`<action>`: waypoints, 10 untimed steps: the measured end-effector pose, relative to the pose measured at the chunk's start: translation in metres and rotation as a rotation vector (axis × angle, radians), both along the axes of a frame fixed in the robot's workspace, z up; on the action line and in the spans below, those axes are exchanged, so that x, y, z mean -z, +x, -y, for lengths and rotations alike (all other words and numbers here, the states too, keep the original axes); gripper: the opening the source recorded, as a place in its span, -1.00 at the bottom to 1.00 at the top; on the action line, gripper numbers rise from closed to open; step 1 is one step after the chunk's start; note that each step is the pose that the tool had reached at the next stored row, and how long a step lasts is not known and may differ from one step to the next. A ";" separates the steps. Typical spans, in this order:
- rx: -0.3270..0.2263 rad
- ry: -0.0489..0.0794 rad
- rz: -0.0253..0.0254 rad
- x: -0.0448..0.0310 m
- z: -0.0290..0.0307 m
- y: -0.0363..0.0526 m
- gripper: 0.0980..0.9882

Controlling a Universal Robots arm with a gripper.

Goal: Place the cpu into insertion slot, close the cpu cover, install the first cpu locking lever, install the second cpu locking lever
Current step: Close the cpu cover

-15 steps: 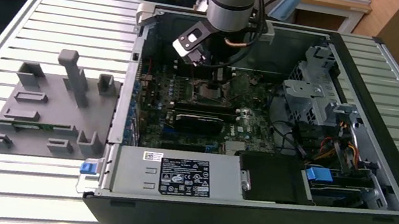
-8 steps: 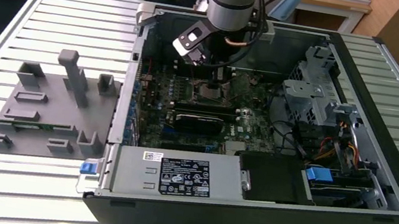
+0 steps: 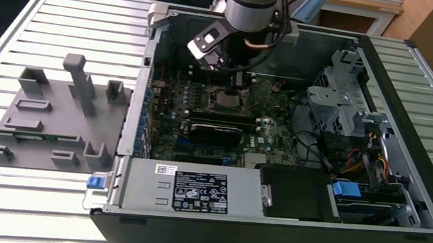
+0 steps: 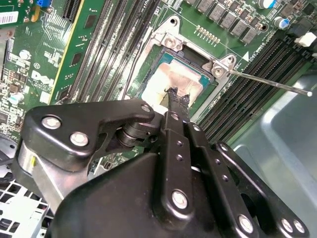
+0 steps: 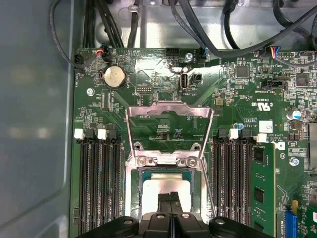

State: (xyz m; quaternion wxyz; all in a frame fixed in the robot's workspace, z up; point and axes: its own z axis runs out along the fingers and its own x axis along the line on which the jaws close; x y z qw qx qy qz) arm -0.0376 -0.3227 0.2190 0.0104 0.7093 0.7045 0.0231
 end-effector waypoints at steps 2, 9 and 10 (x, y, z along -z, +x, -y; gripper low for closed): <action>0.000 0.000 -0.0005 -0.0014 0.0000 0.0000 -0.98; 0.000 0.003 -0.0014 -0.0045 0.0000 0.0001 -0.98; 0.000 0.004 -0.0015 -0.0053 0.0000 0.0001 -0.98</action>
